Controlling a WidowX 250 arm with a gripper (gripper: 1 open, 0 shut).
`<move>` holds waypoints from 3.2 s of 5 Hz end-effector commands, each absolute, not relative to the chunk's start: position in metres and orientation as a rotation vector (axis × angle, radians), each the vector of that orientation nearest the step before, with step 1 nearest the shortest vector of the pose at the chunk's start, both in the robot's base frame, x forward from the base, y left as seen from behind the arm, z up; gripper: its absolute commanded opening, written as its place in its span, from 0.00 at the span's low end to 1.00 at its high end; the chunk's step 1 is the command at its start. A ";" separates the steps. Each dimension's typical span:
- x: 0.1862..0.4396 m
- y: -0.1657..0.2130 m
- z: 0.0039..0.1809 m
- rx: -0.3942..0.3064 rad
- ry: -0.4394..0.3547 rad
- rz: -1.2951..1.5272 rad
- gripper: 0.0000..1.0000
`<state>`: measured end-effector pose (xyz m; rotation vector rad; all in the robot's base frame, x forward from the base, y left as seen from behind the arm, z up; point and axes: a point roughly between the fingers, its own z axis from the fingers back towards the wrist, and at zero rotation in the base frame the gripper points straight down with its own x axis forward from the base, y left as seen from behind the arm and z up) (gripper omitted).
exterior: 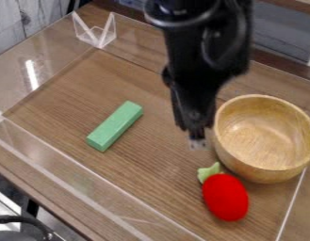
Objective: Move the red object to the left side of the table
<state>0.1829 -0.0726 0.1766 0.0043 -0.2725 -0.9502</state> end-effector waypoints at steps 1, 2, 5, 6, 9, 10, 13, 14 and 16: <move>0.198 -0.061 0.191 0.011 -0.329 -0.973 0.00; 0.185 -0.084 0.193 -0.012 -0.320 -0.992 0.00; 0.176 -0.083 0.185 -0.045 -0.314 -1.056 0.00; 0.175 -0.087 0.175 -0.073 -0.316 -1.127 0.00; 0.179 -0.101 0.165 -0.089 -0.333 -1.118 1.00; 0.177 -0.113 0.145 -0.088 -0.331 -1.053 1.00; 0.186 -0.115 0.098 -0.120 -0.306 -0.941 1.00; 0.191 -0.115 0.098 -0.139 -0.300 -0.915 1.00; 0.196 -0.108 0.077 -0.174 -0.278 -0.824 1.00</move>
